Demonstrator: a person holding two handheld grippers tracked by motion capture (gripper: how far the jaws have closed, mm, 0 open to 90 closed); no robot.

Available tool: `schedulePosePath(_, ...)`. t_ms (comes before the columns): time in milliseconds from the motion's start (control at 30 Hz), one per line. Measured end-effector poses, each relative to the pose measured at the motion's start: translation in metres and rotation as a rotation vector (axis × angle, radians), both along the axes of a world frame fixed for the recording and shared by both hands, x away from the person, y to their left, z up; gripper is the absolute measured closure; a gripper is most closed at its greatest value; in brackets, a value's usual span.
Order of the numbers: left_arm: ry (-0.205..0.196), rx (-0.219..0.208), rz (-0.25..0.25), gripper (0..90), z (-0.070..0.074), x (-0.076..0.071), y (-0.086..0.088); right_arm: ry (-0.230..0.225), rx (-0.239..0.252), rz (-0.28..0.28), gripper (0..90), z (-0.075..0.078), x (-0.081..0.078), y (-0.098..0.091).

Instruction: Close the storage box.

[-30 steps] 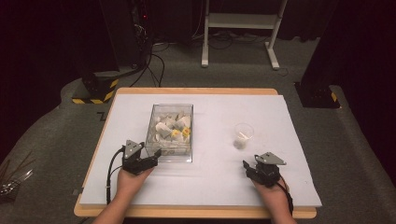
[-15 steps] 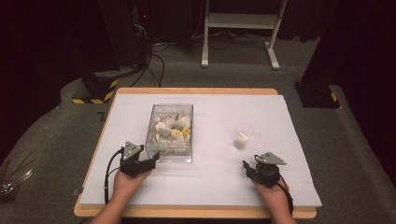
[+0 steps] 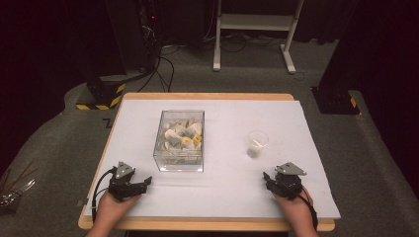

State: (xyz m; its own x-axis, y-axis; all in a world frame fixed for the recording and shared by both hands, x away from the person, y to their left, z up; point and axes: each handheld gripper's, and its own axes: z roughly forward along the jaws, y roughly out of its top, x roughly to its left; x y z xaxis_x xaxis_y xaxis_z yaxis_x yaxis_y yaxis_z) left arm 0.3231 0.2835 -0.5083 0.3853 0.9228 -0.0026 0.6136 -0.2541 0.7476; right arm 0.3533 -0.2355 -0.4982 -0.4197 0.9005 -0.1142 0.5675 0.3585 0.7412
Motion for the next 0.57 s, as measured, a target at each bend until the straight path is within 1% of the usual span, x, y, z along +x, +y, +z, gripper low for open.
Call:
schedulePosePath(67,-0.003,0.018,-0.009,20.7,0.000,0.000,-0.002,0.017,-0.007,-0.022,40.7,0.001,0.000,-0.008)
schedulePosePath(133,-0.003,0.020,-0.010,20.4,0.000,-0.001,-0.002,0.030,-0.014,-0.041,38.3,0.000,-0.001,-0.014)
schedulePosePath(200,-0.004,0.016,-0.009,20.2,-0.001,0.000,-0.002,0.052,0.018,-0.053,34.1,-0.001,0.000,-0.023)
schedulePosePath(233,-0.004,0.016,-0.009,20.2,-0.001,0.000,-0.002,0.055,0.029,-0.057,32.3,-0.001,0.000,-0.026)
schedulePosePath(300,-0.003,0.016,-0.012,20.1,-0.001,0.000,-0.001,0.053,0.047,-0.059,31.5,-0.003,0.000,-0.028)
schedulePosePath(333,0.000,0.012,-0.014,20.0,-0.001,0.001,-0.001,0.061,0.058,-0.060,31.2,-0.003,0.001,-0.029)
schedulePosePath(400,0.004,0.009,-0.015,19.6,-0.001,0.001,-0.002,0.062,0.068,-0.054,30.5,-0.004,0.001,-0.030)
schedulePosePath(533,0.007,0.011,-0.023,18.7,0.000,0.003,-0.002,0.058,0.068,-0.057,30.2,-0.004,0.000,-0.029)
schedulePosePath(567,0.006,0.012,-0.024,18.5,0.000,0.004,-0.002,0.058,0.066,-0.061,28.6,-0.004,0.000,-0.029)
